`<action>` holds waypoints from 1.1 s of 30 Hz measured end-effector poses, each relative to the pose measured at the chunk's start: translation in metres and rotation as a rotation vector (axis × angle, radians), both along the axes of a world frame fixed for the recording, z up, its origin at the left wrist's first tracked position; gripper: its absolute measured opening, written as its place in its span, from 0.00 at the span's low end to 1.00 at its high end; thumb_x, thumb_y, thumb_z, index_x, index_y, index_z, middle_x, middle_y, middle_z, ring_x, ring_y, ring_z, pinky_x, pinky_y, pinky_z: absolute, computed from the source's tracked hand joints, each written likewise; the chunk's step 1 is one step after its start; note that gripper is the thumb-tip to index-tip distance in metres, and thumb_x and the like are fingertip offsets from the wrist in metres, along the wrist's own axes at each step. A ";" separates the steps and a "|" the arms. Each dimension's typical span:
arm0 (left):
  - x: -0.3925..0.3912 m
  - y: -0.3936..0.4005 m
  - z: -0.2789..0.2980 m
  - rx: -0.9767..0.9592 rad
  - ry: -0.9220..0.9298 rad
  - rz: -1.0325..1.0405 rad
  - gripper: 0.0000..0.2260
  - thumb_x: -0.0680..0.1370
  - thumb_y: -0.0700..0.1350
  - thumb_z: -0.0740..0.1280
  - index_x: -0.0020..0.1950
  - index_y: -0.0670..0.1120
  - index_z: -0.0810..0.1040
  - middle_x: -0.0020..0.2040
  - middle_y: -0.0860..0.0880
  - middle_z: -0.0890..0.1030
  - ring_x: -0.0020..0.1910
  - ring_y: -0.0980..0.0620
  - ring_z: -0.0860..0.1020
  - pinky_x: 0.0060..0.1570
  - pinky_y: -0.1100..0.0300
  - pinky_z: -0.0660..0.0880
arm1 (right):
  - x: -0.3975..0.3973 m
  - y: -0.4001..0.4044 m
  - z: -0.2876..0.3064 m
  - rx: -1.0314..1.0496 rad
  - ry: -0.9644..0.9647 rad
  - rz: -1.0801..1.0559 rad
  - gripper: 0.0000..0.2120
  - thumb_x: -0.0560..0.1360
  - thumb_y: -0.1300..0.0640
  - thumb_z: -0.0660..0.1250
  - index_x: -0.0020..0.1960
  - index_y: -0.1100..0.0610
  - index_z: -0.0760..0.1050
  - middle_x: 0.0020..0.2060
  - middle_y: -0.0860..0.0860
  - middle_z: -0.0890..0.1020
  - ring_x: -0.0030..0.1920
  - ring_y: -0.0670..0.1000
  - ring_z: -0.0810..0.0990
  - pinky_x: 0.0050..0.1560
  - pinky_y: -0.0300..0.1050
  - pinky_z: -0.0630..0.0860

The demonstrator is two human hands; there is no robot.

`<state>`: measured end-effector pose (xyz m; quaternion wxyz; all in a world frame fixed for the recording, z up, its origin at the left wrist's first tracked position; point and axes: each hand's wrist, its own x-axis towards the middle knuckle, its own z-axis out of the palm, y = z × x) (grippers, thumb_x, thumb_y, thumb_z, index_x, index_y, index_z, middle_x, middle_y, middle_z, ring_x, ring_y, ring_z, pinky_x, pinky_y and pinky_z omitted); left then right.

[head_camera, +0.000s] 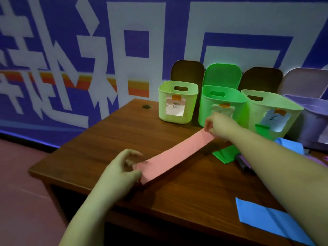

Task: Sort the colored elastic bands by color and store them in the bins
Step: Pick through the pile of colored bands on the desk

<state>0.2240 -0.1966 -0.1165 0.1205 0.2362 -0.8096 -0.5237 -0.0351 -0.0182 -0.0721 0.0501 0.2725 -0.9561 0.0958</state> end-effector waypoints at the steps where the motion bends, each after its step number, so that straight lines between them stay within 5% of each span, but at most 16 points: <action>1: -0.001 -0.002 0.002 -0.015 -0.018 -0.012 0.16 0.72 0.34 0.66 0.50 0.55 0.77 0.44 0.48 0.77 0.37 0.48 0.79 0.32 0.58 0.74 | -0.005 -0.012 -0.002 -0.004 0.013 0.008 0.07 0.73 0.64 0.67 0.44 0.52 0.77 0.47 0.50 0.77 0.46 0.50 0.76 0.45 0.41 0.74; 6: -0.008 -0.018 0.000 -0.042 -0.161 -0.076 0.14 0.73 0.35 0.64 0.46 0.55 0.81 0.40 0.50 0.77 0.25 0.54 0.74 0.25 0.63 0.69 | -0.026 -0.066 -0.015 -0.016 -0.017 0.048 0.08 0.72 0.65 0.68 0.42 0.52 0.76 0.48 0.51 0.78 0.47 0.51 0.78 0.47 0.44 0.76; 14: -0.020 -0.038 -0.003 -0.044 -0.297 -0.129 0.11 0.72 0.38 0.67 0.46 0.54 0.79 0.38 0.49 0.81 0.26 0.56 0.78 0.28 0.62 0.74 | -0.049 -0.115 -0.028 -0.040 -0.123 0.139 0.18 0.72 0.70 0.64 0.35 0.47 0.76 0.47 0.48 0.79 0.50 0.51 0.78 0.50 0.44 0.74; 24: -0.017 -0.044 -0.008 -0.339 -0.321 -0.128 0.09 0.70 0.48 0.70 0.48 0.59 0.77 0.47 0.58 0.69 0.43 0.59 0.74 0.41 0.65 0.71 | -0.056 -0.130 -0.054 -0.017 -0.123 0.189 0.10 0.75 0.62 0.64 0.51 0.51 0.80 0.58 0.51 0.77 0.56 0.53 0.76 0.54 0.45 0.73; 33: -0.022 -0.044 -0.002 -0.385 -0.286 -0.056 0.07 0.71 0.51 0.71 0.45 0.56 0.75 0.50 0.56 0.72 0.46 0.58 0.75 0.45 0.61 0.73 | -0.033 -0.100 -0.049 -0.041 -0.174 0.204 0.18 0.75 0.54 0.67 0.64 0.52 0.74 0.63 0.51 0.76 0.57 0.51 0.76 0.55 0.44 0.73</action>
